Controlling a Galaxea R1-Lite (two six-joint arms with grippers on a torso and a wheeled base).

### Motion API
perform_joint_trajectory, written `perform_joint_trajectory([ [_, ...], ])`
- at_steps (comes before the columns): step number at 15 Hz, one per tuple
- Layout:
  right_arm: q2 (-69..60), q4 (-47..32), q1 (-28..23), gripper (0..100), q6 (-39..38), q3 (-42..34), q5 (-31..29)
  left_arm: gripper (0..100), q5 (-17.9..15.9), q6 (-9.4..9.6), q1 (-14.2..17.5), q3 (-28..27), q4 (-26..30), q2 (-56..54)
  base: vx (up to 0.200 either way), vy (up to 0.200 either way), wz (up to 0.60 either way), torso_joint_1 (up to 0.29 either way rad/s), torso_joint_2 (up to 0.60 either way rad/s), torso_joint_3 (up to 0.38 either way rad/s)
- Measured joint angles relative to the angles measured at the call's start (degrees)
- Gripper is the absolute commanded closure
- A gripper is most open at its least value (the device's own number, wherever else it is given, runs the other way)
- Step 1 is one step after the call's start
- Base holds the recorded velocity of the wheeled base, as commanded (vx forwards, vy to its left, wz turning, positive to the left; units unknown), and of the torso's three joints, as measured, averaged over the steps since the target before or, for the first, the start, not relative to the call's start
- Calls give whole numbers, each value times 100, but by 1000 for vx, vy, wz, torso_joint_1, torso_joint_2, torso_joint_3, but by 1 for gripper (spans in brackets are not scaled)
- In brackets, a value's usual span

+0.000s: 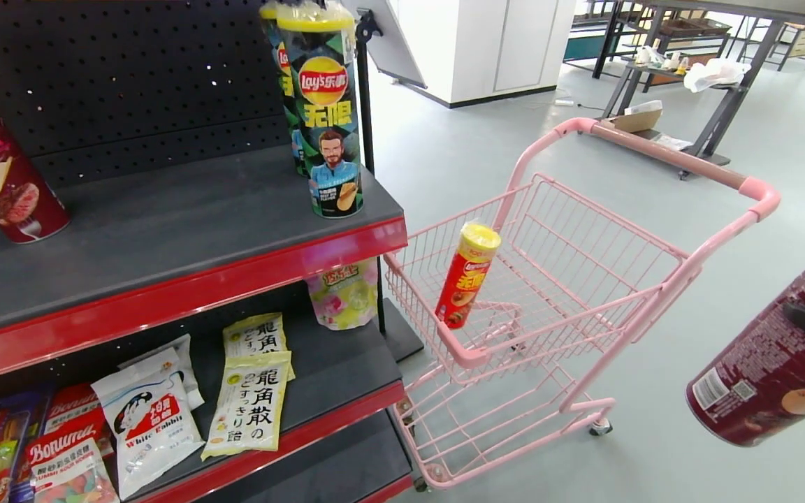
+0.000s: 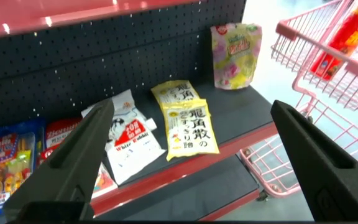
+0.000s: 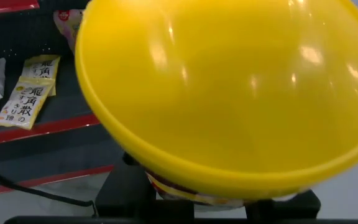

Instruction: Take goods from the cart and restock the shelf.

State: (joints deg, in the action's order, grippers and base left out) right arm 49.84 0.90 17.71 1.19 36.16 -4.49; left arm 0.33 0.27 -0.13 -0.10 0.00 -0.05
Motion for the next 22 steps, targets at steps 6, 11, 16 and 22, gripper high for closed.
perform_joint_trajectory([
  [6, 41, 2, 1, 100, 91, -2, 4, 0, 0, -2, 0, 0, 2, 0, 0, 0, 0, 195, -570, -370],
  [11, 88, 5, 1, 100, 90, 0, 9, 0, -1, 0, 2, 0, 2, 0, 0, 0, 0, 196, -488, -297],
  [16, 179, 13, 1, 100, 222, 6, 6, 0, 0, 0, 2, 0, 0, 0, 0, 0, 0, 80, -199, -117],
  [22, 295, 13, 20, 100, 257, -55, 180, 0, -1, -2, 0, 2, 2, 0, 0, 0, 600, 8, -2, 1],
])
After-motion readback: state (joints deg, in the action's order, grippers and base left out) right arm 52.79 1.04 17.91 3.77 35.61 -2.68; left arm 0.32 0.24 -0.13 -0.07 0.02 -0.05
